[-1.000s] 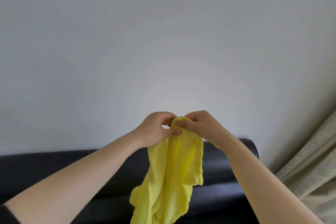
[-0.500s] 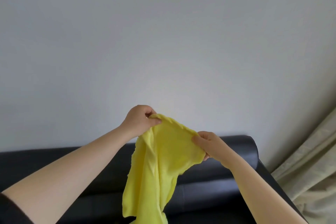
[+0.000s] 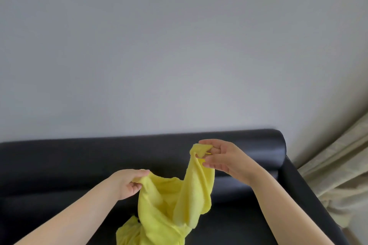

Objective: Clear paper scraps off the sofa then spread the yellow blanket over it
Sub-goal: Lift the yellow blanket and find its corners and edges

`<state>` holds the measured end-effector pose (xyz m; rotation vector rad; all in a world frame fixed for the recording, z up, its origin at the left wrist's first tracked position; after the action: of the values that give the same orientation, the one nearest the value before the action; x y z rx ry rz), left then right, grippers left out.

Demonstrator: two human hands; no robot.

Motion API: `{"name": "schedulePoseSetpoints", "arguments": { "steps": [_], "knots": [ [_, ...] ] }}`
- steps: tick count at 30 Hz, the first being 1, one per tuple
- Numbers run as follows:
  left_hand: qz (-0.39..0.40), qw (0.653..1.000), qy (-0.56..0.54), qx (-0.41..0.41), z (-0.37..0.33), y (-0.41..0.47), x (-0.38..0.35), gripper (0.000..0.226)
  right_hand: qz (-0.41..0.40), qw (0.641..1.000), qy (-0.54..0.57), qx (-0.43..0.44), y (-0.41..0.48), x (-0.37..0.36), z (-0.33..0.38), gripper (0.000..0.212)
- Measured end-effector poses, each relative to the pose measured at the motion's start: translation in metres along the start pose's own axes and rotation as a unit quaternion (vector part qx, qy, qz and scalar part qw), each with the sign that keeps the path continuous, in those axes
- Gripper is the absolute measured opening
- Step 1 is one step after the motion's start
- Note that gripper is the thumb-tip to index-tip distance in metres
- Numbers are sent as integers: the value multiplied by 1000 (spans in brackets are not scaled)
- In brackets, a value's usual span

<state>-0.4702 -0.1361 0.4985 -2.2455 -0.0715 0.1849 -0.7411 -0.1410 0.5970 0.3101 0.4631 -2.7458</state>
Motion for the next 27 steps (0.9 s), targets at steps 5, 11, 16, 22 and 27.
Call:
{"name": "schedulePoseSetpoints", "arguments": {
  "steps": [5,11,16,22,27],
  "knots": [
    [2,982,79,-174,-28,-36,-33,26,-99,967,-227,69,8,-10,-3,18],
    [61,963,71,-253,-24,-76,-55,19,-71,922,-325,198,-16,-41,3,20],
    [107,957,55,-265,-21,-90,-65,25,23,950,-268,157,-22,-68,-7,32],
    [129,944,74,-294,-19,-96,-64,24,-40,948,-256,185,-14,-66,-14,37],
    [115,935,108,-319,-14,-98,-64,22,-51,954,-233,181,-14,-68,-16,38]
  ]
}}
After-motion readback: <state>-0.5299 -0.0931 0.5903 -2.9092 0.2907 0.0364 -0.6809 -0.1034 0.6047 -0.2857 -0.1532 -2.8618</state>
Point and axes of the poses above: each hand's wrist, its own y-axis towards the middle knuckle, its own x-axis out of the back of the hand, z = x × y, the point moved 4 cm from there along y, towards the middle knuckle, and after that the axes turned 15 degrees about y, right-handed, at the moved point
